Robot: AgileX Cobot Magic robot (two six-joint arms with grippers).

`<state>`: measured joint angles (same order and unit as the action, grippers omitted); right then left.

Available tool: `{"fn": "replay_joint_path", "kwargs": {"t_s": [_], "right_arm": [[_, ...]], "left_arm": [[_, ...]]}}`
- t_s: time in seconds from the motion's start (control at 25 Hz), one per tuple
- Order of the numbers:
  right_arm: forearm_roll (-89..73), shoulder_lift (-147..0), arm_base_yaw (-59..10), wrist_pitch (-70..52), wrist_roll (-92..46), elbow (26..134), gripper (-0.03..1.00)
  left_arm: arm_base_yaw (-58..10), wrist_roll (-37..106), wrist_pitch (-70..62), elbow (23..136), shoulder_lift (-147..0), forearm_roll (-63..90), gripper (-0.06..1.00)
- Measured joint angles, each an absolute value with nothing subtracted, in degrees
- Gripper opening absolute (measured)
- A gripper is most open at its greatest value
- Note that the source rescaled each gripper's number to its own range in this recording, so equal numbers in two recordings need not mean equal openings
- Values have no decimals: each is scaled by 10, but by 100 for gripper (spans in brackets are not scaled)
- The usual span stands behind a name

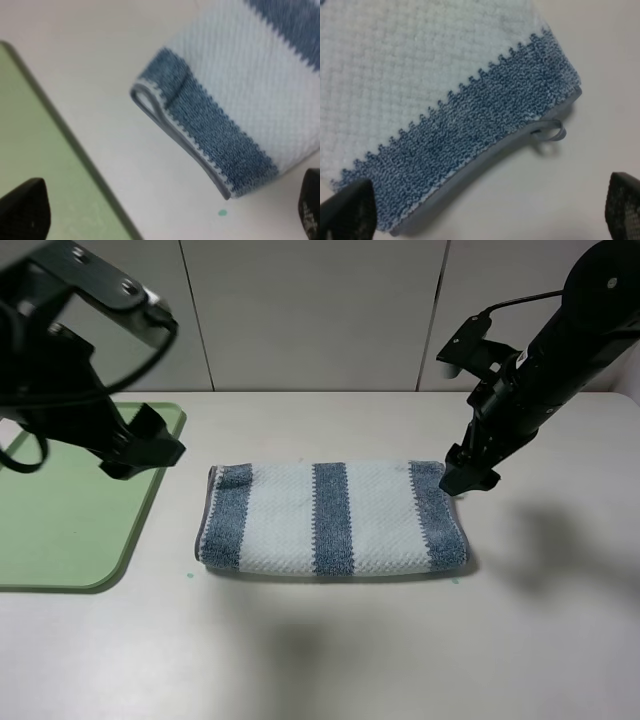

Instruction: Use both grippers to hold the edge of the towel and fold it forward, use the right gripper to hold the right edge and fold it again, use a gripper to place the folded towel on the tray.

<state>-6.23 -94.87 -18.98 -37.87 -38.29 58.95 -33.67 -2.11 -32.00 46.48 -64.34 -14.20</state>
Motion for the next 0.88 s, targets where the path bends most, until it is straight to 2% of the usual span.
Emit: {"fn": "replay_joint_path", "kwargs": {"t_s": [0.52,0.88], "right_arm": [[-62,-949,-190,-375,-350,590,100],[-58,-949,-190,-375,-330,590,100]], "left_arm": [[-337,-63,-503,464,-374,-141,100],[-337,-76,-537,407,-289,-141,100]]}}
